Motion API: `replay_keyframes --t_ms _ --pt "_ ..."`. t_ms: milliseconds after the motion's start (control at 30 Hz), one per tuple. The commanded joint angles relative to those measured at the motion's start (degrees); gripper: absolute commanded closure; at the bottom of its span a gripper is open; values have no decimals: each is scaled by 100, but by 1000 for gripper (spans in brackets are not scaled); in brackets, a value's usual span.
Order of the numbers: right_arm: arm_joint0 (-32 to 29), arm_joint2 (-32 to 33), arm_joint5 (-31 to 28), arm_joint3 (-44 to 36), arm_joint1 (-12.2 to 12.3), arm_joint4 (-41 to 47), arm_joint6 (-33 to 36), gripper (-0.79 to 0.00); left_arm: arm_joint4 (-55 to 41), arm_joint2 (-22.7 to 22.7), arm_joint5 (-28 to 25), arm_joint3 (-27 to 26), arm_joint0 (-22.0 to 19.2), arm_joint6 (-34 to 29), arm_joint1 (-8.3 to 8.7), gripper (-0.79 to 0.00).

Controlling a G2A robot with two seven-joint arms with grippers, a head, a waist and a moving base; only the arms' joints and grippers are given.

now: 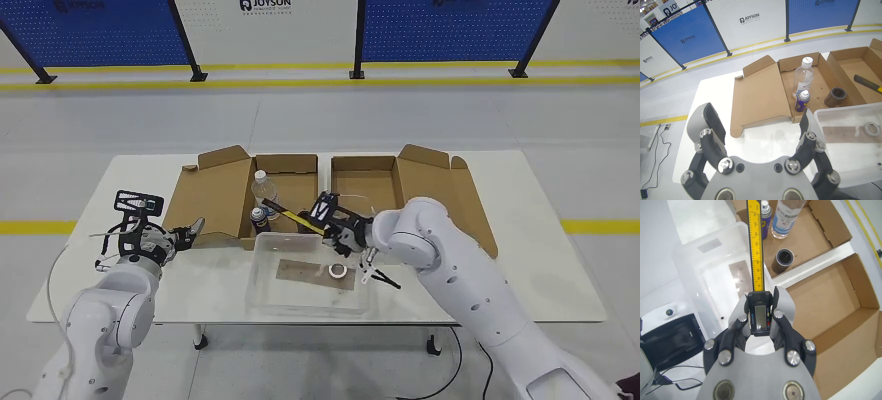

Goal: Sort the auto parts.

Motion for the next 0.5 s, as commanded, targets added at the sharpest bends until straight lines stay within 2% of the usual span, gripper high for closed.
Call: replay_keyframes --t_ms 0,467 --pt "2 110 119 51 16 -14 -65 0 0 0 0 0 0 0 0 -785" --pt "-575 1249 1274 211 229 -71 -586 0 0 0 0 0 0 0 0 -785"
